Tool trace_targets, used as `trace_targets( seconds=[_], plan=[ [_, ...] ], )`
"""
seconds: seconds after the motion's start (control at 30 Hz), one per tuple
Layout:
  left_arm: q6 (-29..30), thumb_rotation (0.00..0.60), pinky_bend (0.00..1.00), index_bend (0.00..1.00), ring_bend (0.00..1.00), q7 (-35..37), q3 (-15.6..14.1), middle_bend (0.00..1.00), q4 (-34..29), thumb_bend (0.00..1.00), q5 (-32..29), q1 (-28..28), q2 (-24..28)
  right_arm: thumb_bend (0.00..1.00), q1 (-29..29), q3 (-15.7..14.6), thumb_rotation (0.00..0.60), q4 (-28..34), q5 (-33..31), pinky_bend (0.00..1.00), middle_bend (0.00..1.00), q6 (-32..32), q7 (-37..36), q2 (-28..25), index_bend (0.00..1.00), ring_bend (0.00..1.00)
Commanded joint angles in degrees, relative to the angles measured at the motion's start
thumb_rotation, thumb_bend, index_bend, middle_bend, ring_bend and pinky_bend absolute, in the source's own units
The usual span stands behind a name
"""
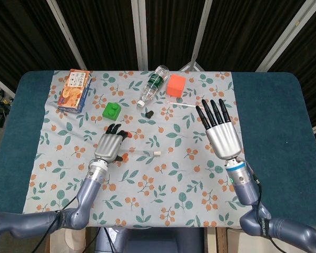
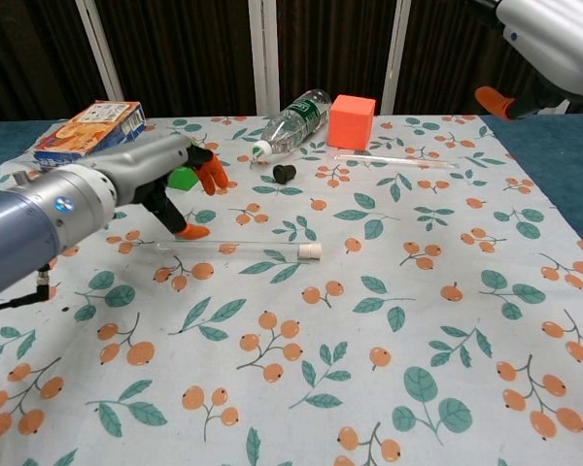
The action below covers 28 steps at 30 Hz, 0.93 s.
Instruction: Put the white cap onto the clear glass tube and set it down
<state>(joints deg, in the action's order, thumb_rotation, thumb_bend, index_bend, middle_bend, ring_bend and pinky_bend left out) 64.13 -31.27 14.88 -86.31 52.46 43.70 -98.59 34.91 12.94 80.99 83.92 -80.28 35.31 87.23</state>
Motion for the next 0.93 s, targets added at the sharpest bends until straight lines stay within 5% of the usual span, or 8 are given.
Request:
trace_targets(
  seconds=[0.03,0.17,0.33,0.6,0.93],
  plan=[
    [4.0,0.6,0.0,0.2,0.04,1.7,-1.4,0.2,-4.6,0.21,4.0,-3.3,5.1,0.45,-4.0,-1.8,0.6,6.5,-1.1,0.0,0.01,-1.4,-3.9,-4.2,0.01,0.0],
    [7.9,0.6,0.0,0.12,0.0,2.4,-5.2,0.11,-8.8,0.08,10.1,-7.1,11.7,0.33,-8.2,-4.4,0.6,12.1,-2.0,0.0,0.0,-2.4,-8.8,-8.7,0.0,0.0],
    [15.5,0.6,0.0,0.09,0.0,7.8,-11.8,0.07,-12.8,0.07,19.4,-14.7,19.3,0.26,-14.8,-9.3,0.6,17.3,-3.3,0.0,0.0,-3.1,-17.2,-15.6,0.0,0.0],
    [27.3,0.6,0.0,0.07,0.0,17.3,-20.5,0.07,-11.3,0.07,29.0,-26.9,26.2,0.25,-22.7,-15.1,0.6,14.9,0.7,0.0,0.0,-7.9,-25.5,-21.8,0.0,0.0],
    [33.0,0.6,0.0,0.06,0.0,23.4,-21.8,0.05,-8.5,0.06,32.8,-33.2,30.5,0.25,-27.6,-15.1,0.6,11.3,2.4,0.0,0.0,-13.0,-29.9,-22.0,0.0,0.0]
  ],
)
